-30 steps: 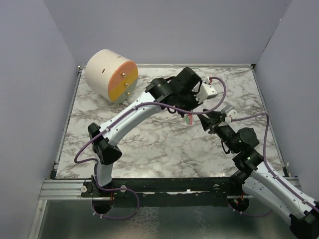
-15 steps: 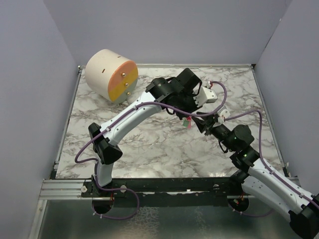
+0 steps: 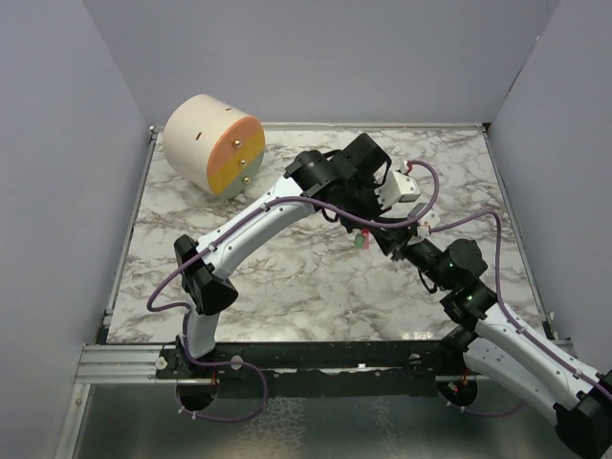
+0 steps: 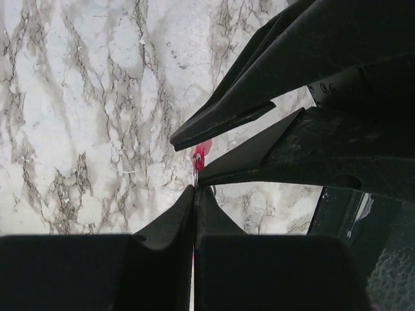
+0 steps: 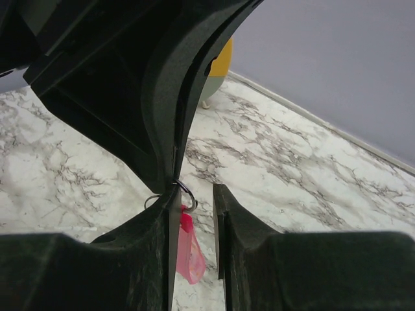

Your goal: Put the keys on the keyring

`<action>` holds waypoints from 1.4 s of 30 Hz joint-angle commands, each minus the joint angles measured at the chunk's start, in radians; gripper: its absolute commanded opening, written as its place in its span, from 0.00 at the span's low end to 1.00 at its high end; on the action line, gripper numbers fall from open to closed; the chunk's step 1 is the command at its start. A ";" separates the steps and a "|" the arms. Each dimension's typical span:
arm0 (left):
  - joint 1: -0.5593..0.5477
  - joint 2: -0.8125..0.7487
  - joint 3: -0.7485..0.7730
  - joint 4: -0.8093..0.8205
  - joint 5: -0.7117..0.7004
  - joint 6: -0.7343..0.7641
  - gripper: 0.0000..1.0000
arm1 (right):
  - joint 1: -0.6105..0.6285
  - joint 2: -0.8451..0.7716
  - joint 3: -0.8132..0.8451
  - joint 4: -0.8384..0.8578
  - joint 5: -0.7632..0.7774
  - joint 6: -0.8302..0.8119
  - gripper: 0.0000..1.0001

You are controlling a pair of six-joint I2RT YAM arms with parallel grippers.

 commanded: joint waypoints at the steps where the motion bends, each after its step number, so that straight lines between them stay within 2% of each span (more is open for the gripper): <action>1: -0.016 0.006 0.042 -0.009 0.045 0.010 0.00 | 0.000 0.000 0.010 0.037 -0.021 -0.009 0.26; 4: -0.019 0.006 0.050 -0.013 0.052 0.011 0.00 | 0.000 0.001 0.010 0.037 -0.019 -0.009 0.22; 13: -0.022 0.006 0.066 -0.013 0.040 -0.006 0.00 | 0.000 -0.014 -0.002 0.052 -0.012 -0.006 0.01; 20: -0.021 -0.019 0.066 0.024 0.036 -0.031 0.00 | 0.000 -0.065 -0.032 0.082 0.050 0.014 0.01; 23: -0.021 -0.033 0.055 0.045 0.030 -0.041 0.10 | 0.000 -0.080 -0.037 0.083 0.076 0.022 0.01; 27: -0.021 -0.069 0.008 0.101 0.023 -0.055 0.30 | 0.000 -0.085 -0.041 0.089 0.099 0.033 0.01; 30: -0.021 -0.112 -0.041 0.161 -0.005 -0.068 0.35 | 0.000 -0.098 -0.048 0.095 0.128 0.038 0.01; 33: -0.021 -0.178 -0.113 0.246 -0.047 -0.084 0.38 | 0.000 -0.121 -0.061 0.103 0.153 0.042 0.01; 36: -0.021 -0.283 -0.228 0.400 -0.091 -0.102 0.39 | 0.000 -0.142 -0.068 0.104 0.159 0.041 0.01; 39: -0.021 -0.424 -0.432 0.639 -0.120 -0.120 0.39 | 0.000 -0.156 -0.074 0.111 0.148 0.039 0.01; 42: -0.021 -0.593 -0.707 0.956 -0.139 -0.130 0.45 | 0.000 -0.164 -0.078 0.117 0.127 0.032 0.01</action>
